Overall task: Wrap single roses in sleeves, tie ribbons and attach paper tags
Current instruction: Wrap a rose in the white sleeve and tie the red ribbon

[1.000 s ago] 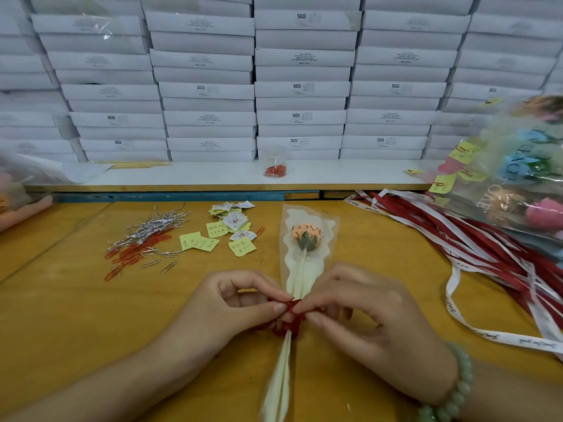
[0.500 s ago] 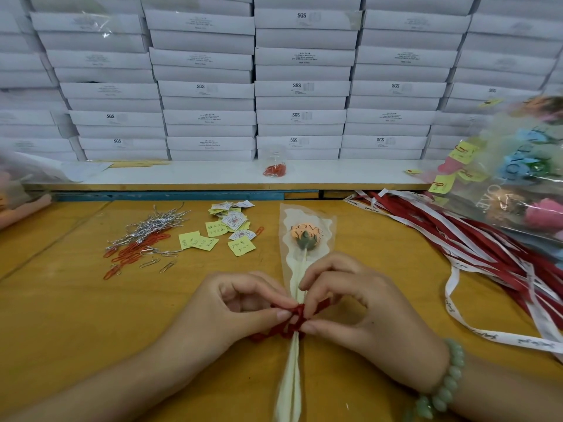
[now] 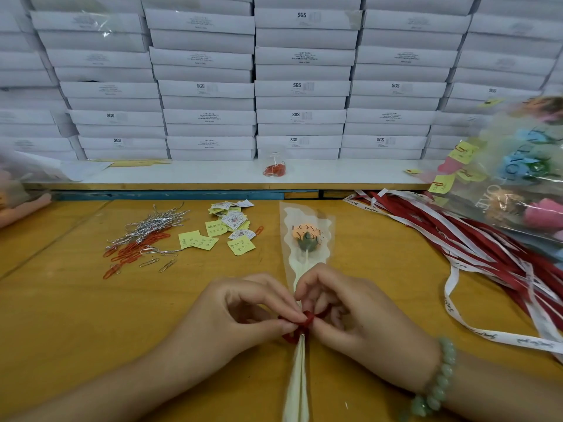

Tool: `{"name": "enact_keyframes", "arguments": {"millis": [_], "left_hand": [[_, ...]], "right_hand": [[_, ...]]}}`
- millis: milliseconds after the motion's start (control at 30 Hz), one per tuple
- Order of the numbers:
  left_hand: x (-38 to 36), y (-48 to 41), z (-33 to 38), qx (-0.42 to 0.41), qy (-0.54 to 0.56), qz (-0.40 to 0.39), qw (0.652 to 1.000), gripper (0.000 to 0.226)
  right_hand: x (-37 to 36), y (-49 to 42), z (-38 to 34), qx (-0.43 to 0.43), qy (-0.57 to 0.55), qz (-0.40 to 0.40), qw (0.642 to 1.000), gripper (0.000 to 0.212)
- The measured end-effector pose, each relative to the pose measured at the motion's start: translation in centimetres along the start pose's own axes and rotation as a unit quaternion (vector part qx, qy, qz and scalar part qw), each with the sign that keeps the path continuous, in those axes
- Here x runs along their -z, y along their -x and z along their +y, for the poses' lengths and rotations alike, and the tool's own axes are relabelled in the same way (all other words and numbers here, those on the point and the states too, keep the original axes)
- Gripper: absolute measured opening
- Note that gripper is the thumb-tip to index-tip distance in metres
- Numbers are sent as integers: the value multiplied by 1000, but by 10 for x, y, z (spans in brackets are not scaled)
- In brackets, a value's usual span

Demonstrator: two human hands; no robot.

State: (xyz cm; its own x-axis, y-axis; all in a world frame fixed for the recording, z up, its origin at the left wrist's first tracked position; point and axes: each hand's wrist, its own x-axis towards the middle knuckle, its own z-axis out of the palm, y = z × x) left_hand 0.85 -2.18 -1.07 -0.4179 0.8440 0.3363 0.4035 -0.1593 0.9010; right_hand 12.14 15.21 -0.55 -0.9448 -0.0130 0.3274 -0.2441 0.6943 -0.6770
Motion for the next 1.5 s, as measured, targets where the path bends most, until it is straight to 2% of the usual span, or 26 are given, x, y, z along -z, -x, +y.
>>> {"name": "enact_keyframes", "arguments": {"millis": [167, 367, 633, 867, 1133, 1267, 1367, 1500], "left_hand": [[0, 2, -1, -2, -12, -12, 1000, 10], [0, 1, 1, -5, -47, -11, 999, 10], [-1, 3, 3, 1, -59, -11, 998, 9], [-3, 3, 6, 12, -70, -3, 998, 21], [-3, 1, 7, 12, -108, 34, 993, 33], [-3, 1, 9, 16, -110, 36, 993, 30], [-2, 2, 10, 19, -108, 26, 994, 27], [-2, 1, 10, 22, -107, 25, 994, 22]], "right_hand": [[0, -2, -1, 23, 81, -19, 996, 13], [0, -2, -1, 6, 76, -15, 997, 11], [0, -1, 1, 0, 21, -16, 1000, 16], [2, 0, 1, 0, -4, -19, 1000, 20], [4, 1, 1, -42, -136, -31, 989, 21], [6, 0, 4, -63, -188, 0, 980, 3], [6, -3, 7, -68, -206, 32, 976, 2], [6, -3, 12, -66, -206, 50, 975, 12]]}}
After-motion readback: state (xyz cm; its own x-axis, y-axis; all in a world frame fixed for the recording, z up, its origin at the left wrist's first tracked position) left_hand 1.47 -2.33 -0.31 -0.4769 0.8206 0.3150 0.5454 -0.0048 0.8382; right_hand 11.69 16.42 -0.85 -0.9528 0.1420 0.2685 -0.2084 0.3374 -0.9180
